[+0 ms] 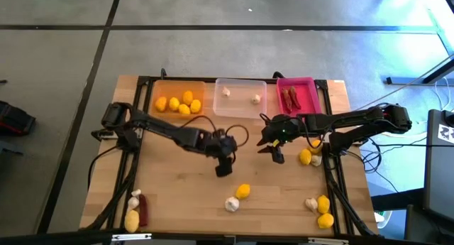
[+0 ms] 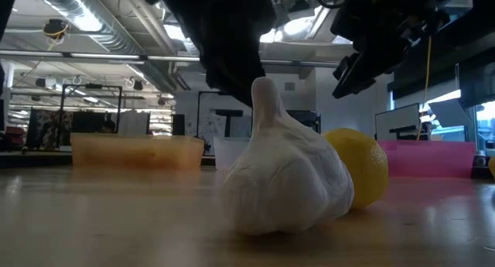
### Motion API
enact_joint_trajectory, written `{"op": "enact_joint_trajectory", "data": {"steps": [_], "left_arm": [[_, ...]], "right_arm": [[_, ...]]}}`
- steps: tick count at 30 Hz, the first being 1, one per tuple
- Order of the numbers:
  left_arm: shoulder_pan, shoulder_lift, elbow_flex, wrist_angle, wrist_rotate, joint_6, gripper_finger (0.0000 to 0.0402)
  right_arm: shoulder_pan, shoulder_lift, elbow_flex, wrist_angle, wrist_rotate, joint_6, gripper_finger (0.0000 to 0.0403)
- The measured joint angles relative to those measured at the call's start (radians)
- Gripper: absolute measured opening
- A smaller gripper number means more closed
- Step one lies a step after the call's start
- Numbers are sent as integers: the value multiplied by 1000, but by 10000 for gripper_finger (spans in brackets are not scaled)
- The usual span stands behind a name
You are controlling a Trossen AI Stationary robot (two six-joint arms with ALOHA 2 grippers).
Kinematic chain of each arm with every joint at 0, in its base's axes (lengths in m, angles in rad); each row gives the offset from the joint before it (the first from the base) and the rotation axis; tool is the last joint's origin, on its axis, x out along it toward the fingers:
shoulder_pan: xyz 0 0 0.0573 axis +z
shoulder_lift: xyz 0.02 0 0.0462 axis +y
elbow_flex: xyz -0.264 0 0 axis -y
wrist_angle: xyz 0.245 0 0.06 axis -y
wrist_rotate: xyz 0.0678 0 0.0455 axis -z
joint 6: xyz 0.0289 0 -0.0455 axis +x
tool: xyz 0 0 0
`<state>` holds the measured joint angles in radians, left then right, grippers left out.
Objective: Sort produce into baskets
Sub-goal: Put the yellow lemon into the orange bin
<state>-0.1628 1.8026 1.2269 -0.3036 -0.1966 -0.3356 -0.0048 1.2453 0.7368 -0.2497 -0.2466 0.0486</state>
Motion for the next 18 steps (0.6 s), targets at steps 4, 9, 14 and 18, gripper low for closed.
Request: {"op": "enact_joint_trajectory", "data": {"steps": [4,9,14,18], "left_arm": [[-57,0,-40,155,-4,-70,194],[-139,17,-45,266,13,-88,194],[-178,64,-42,361,72,-92,194],[-177,123,-14,421,154,-92,194]], "right_arm": [[33,0,0,1,14,3,138],[75,0,0,0,18,0,138],[84,0,0,-5,29,-15,138],[83,0,0,-16,47,-32,138]]}}
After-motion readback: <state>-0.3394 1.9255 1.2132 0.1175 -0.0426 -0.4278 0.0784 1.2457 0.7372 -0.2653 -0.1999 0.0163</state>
